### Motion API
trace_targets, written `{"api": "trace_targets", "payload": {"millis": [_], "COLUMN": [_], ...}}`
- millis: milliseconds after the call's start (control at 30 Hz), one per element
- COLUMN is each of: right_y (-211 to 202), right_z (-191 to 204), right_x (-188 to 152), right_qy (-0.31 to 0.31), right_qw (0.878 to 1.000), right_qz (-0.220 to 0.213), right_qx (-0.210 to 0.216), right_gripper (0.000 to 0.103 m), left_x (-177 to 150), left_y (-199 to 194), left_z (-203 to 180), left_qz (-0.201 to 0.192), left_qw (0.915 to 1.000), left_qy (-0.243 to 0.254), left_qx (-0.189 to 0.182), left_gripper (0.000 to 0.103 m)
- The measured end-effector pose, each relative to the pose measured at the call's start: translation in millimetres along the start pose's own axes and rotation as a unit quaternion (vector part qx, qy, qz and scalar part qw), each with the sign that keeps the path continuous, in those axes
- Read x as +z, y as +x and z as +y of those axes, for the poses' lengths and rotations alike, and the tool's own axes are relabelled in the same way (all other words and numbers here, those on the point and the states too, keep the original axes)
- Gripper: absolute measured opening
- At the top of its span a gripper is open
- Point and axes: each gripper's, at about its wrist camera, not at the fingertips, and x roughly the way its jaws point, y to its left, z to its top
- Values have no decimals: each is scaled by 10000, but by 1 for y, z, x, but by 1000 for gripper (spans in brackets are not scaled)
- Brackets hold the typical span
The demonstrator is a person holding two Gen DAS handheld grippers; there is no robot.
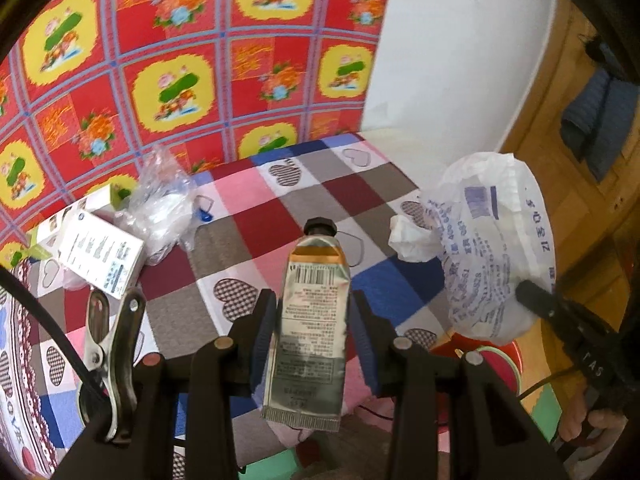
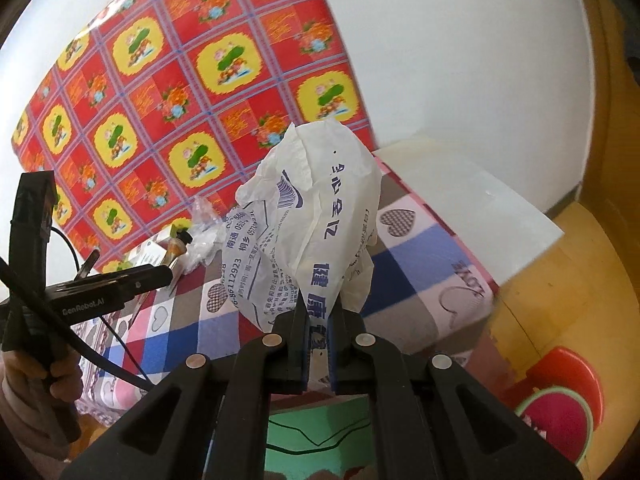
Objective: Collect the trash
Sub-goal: 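Carry the plastic bag and cream tube in both tools over the red bin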
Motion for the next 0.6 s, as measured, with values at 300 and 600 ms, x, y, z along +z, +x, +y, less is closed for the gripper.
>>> {"api": "trace_targets", "payload": {"millis": [300, 600], "right_y": [-30, -61], "right_z": [-19, -53], "right_x": [-17, -40], "right_qy": [203, 565], "right_qw": [9992, 9957], "right_qz": [-35, -56], "right_qx": [-354, -736], "right_gripper": [7, 7], "left_x": [-1, -9], "left_y": [-4, 8], "left_z": [-37, -84], "left_qz": [-4, 116], "left_qw": [9984, 9933], "left_qy": [420, 881], "left_qx": [-370, -737], "left_gripper": [39, 39]}}
